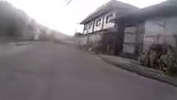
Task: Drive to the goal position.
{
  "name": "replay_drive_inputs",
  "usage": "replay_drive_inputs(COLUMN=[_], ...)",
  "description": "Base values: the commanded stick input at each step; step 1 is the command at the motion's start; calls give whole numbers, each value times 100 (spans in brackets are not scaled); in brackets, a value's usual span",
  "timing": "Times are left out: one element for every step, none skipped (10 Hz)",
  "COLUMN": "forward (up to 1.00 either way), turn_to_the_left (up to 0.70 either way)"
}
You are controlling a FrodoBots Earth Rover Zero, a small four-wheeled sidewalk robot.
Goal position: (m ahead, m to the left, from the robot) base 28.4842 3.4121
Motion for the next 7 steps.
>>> replay_drive_inputs(forward=[100, 100, 100, 100, 100, 100, 100], turn_to_the_left=[13, 26, 33, 2, 0, 0, 0])
